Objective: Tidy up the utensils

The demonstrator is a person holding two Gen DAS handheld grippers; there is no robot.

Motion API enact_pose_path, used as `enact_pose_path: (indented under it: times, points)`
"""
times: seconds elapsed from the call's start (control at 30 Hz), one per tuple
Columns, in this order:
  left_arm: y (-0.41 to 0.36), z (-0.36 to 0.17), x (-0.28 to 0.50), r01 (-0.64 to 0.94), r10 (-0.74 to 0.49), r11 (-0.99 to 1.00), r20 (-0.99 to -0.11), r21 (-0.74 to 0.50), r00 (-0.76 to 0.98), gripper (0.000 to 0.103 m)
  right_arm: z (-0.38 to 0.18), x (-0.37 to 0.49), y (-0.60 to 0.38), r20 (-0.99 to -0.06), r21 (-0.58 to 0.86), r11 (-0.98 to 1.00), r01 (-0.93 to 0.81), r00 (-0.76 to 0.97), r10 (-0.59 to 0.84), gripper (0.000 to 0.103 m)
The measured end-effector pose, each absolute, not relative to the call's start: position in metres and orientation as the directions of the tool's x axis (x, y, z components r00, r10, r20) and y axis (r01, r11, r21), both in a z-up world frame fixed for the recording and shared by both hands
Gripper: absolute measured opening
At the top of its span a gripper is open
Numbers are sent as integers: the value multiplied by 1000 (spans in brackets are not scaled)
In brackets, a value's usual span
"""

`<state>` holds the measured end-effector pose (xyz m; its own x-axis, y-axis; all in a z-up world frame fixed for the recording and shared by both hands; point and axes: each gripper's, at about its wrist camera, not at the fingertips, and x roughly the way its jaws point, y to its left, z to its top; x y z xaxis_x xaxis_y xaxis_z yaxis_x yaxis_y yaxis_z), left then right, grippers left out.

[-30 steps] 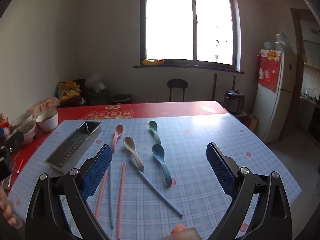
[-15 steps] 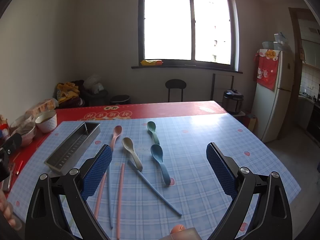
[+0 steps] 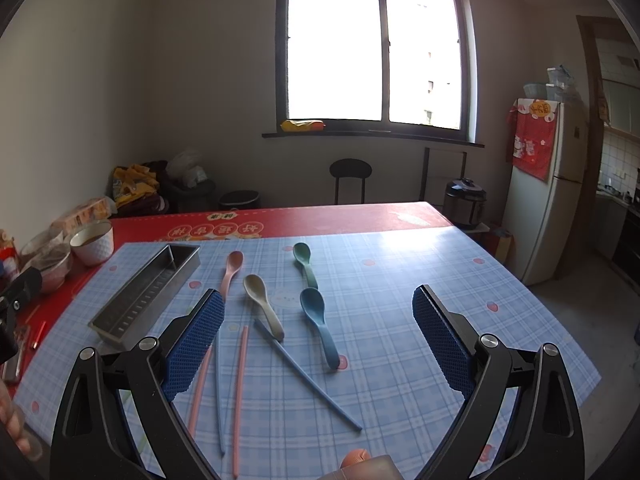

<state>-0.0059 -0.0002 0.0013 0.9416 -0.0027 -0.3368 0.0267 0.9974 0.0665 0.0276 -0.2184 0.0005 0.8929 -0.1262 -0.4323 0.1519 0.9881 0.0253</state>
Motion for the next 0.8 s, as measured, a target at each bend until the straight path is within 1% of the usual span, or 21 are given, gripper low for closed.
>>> enact_pose_path:
  times: [0.8]
  points:
    - [0,1,-5,26,-2,997,-339,66,941,98,0,26,-220,-434,23,987,157,891,-131,92]
